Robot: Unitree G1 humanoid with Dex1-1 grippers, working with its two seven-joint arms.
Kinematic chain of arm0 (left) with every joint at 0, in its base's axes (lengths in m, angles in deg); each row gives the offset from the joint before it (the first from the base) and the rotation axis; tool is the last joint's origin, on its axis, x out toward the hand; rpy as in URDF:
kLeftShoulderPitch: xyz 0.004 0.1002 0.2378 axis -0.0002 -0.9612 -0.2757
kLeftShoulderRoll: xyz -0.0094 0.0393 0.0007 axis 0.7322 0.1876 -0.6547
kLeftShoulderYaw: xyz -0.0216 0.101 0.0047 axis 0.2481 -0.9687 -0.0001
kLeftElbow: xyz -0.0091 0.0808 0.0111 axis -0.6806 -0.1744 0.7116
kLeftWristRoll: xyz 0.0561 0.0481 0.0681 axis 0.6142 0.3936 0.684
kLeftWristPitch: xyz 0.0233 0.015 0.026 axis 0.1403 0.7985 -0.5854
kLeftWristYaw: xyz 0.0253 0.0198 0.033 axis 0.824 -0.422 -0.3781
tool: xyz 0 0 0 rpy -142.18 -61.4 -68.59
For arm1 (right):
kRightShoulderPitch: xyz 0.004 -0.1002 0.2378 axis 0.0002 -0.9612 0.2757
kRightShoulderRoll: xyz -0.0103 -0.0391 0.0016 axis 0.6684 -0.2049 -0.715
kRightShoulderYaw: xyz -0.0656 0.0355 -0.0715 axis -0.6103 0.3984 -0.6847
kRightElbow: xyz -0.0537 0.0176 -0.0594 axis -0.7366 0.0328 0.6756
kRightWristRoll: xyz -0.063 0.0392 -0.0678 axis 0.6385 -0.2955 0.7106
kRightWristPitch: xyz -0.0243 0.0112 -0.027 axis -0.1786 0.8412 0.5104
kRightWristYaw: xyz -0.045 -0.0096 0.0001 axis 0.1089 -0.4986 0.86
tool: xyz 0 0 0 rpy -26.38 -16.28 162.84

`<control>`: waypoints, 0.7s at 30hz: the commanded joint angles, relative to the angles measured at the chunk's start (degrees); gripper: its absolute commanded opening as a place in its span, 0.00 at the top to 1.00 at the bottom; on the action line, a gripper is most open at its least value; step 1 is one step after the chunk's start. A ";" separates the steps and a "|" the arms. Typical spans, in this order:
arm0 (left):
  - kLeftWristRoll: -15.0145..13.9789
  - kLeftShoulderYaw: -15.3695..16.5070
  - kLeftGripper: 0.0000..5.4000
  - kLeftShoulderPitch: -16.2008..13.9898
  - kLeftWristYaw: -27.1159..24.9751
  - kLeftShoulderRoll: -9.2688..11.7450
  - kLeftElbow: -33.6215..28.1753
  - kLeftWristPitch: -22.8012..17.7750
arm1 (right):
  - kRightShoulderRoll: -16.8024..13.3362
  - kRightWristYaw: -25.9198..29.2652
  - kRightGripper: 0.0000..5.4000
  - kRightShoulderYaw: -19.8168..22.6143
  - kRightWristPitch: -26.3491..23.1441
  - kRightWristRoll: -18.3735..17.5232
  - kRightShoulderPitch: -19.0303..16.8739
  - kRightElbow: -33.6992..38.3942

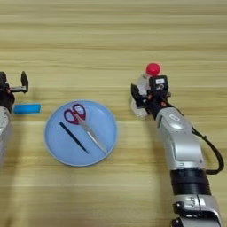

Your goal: Move the objects on the table

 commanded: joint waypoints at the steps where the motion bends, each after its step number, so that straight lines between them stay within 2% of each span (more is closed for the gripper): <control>1: 0.83 -0.34 0.00 -0.05 0.37 -0.04 -0.34 -0.47 | 0.57 0.27 0.41 -1.19 -1.73 0.72 -2.31 -2.06; 3: 0.83 -0.33 0.00 -0.02 0.37 -0.04 -0.32 -0.48 | 0.56 0.09 0.41 -1.11 -1.67 0.81 -2.19 -2.22; 5: 0.80 -0.30 0.00 -0.01 0.34 0.00 -0.32 -0.49 | 0.51 -0.16 0.32 -0.95 -1.58 0.91 -1.99 -2.48; 12: 0.80 -0.30 0.00 -0.04 0.30 0.04 -0.31 -0.49 | 0.49 -0.36 0.16 -0.48 -1.02 1.11 -1.64 -2.75; 18: 0.82 -0.33 0.00 0.05 0.34 0.00 -0.15 -0.43 | 0.30 -0.26 0.02 -0.57 1.75 1.90 -1.65 -1.25; 21: 0.84 -0.33 0.00 0.00 0.36 -0.01 -0.20 -0.44 | 0.37 -0.18 0.01 -0.50 2.17 2.06 -1.74 -1.12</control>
